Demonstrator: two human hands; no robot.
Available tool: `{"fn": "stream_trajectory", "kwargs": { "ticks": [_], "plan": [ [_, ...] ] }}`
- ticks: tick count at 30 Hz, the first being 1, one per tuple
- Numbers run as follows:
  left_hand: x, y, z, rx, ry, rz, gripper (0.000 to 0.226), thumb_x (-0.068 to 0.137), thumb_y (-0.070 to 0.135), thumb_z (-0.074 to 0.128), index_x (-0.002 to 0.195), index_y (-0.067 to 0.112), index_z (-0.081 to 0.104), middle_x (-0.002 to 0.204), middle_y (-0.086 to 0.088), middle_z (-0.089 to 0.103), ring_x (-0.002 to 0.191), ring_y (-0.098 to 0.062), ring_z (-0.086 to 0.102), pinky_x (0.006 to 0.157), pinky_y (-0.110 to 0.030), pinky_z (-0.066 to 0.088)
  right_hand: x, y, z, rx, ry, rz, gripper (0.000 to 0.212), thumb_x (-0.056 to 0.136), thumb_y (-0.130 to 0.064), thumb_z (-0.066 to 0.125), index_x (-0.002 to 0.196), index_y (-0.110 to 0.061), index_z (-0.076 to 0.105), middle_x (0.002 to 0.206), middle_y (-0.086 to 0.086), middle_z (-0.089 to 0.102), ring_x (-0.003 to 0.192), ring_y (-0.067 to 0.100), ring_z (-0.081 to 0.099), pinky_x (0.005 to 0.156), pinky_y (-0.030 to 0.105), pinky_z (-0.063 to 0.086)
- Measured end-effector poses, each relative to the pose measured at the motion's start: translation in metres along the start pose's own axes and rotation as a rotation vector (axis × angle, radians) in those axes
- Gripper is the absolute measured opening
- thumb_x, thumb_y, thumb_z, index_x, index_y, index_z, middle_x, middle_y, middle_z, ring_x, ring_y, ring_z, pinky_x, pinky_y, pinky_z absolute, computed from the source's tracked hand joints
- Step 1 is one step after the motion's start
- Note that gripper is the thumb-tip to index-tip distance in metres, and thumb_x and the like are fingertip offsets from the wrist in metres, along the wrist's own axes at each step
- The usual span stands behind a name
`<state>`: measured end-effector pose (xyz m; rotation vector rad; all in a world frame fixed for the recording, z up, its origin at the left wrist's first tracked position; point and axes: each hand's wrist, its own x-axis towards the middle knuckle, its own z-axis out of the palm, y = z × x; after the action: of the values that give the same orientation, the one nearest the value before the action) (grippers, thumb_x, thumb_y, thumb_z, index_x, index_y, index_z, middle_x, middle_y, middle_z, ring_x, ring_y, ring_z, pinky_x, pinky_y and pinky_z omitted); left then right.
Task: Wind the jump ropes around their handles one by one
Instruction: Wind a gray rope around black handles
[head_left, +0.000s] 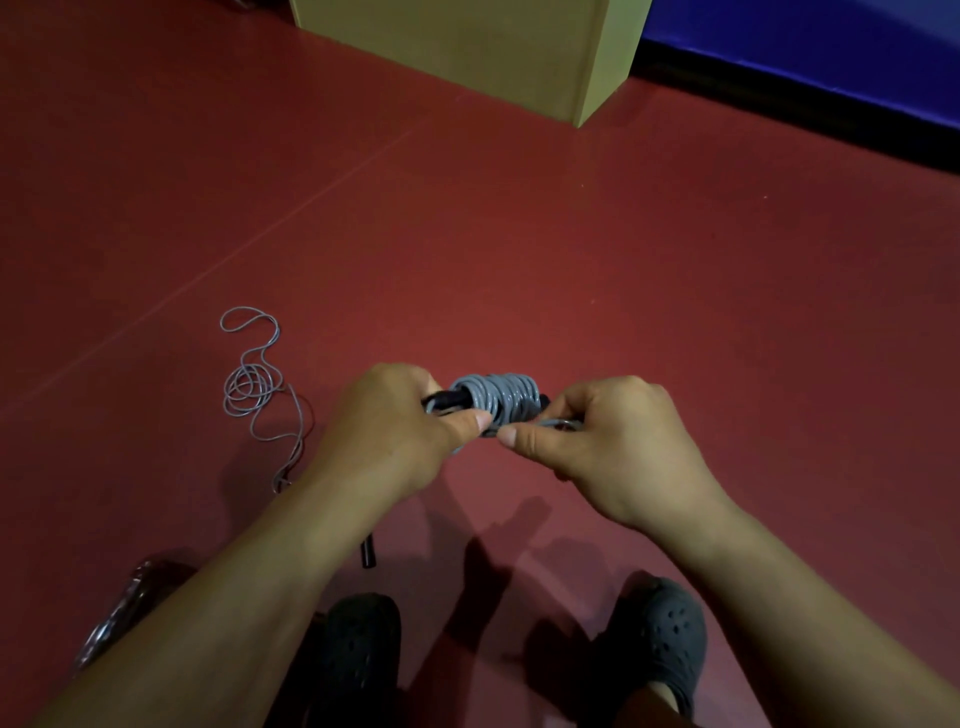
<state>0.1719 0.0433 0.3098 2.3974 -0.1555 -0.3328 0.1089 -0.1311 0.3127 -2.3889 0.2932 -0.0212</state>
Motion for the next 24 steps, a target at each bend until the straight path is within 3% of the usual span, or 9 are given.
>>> {"fn": "stream_trajectory", "kwargs": {
  "ticks": [2,5,8,10,12,15,19,22,24],
  "plan": [
    [0.001,-0.003,0.001,-0.051,0.017,0.023,0.028,0.077,0.035,0.082,0.071,0.015,0.064,0.056,0.003,0.057,0.049,-0.011,0.047,0.046,-0.024,0.033,0.000,0.000,-0.001,0.028,-0.010,0.005,0.041,0.070,-0.056,0.078,0.064,-0.017,0.067,0.053,0.001,0.063,0.048,0.014,0.054,0.046,0.029,0.041],
    [0.002,-0.006,0.002,-0.103,0.000,0.066,0.021,0.077,0.028,0.082,0.075,0.017,0.064,0.057,0.006,0.056,0.047,-0.006,0.043,0.044,-0.016,0.031,0.000,0.000,-0.002,0.048,0.004,-0.043,0.027,0.077,-0.044,0.077,0.067,-0.023,0.064,0.053,-0.007,0.056,0.053,0.005,0.049,0.046,0.017,0.035],
    [0.003,-0.010,0.002,-0.103,-0.059,0.099,0.017,0.079,0.027,0.080,0.078,0.019,0.065,0.057,0.002,0.053,0.043,-0.003,0.039,0.042,-0.015,0.030,0.001,0.001,-0.005,0.062,0.013,-0.073,0.018,0.084,-0.036,0.072,0.074,-0.022,0.064,0.058,-0.005,0.056,0.055,0.005,0.046,0.050,0.020,0.035],
    [0.003,-0.012,0.003,-0.092,-0.160,0.137,0.011,0.082,0.027,0.076,0.081,0.023,0.066,0.064,-0.007,0.060,0.050,-0.006,0.043,0.052,-0.023,0.040,0.001,0.003,-0.007,0.088,0.009,-0.087,0.015,0.086,-0.033,0.071,0.075,-0.023,0.065,0.060,-0.003,0.060,0.054,0.005,0.049,0.050,0.019,0.036],
    [0.003,-0.014,0.004,-0.109,-0.267,0.172,0.006,0.085,0.026,0.074,0.084,0.026,0.068,0.067,-0.004,0.063,0.058,-0.010,0.049,0.066,-0.039,0.050,0.002,0.007,-0.007,0.122,0.010,-0.097,0.013,0.087,-0.032,0.070,0.076,-0.024,0.067,0.062,-0.004,0.065,0.053,0.006,0.054,0.051,0.020,0.041],
    [0.003,-0.012,0.005,-0.171,-0.409,0.217,0.007,0.082,0.030,0.072,0.088,0.027,0.069,0.077,-0.012,0.066,0.065,-0.012,0.052,0.069,-0.047,0.050,0.002,0.011,-0.007,0.166,0.027,-0.104,0.014,0.087,-0.033,0.070,0.075,-0.026,0.068,0.059,-0.010,0.063,0.051,0.002,0.052,0.051,0.021,0.040],
    [-0.001,-0.005,-0.005,-0.357,-0.537,0.245,0.013,0.082,0.026,0.071,0.091,0.018,0.072,0.085,-0.022,0.067,0.073,-0.014,0.054,0.070,-0.036,0.043,0.003,0.013,-0.007,0.280,0.050,-0.116,0.019,0.090,-0.036,0.065,0.078,-0.021,0.064,0.062,-0.008,0.064,0.052,0.007,0.055,0.053,0.029,0.045],
    [-0.003,0.001,-0.011,-0.462,-0.550,0.244,0.014,0.082,0.024,0.067,0.085,0.011,0.069,0.070,-0.007,0.059,0.069,-0.013,0.051,0.067,-0.031,0.041,0.002,0.011,-0.005,0.335,0.078,-0.116,0.026,0.091,-0.043,0.059,0.080,-0.019,0.059,0.060,-0.005,0.058,0.054,0.013,0.050,0.054,0.039,0.045],
    [-0.004,0.005,-0.011,-0.524,-0.533,0.230,0.012,0.081,0.026,0.064,0.078,0.015,0.070,0.068,0.002,0.059,0.067,-0.009,0.052,0.066,-0.026,0.041,0.002,0.008,-0.004,0.368,0.108,-0.109,0.025,0.094,-0.040,0.059,0.079,-0.019,0.056,0.055,-0.006,0.050,0.053,0.009,0.043,0.052,0.039,0.041]
  ]
}}
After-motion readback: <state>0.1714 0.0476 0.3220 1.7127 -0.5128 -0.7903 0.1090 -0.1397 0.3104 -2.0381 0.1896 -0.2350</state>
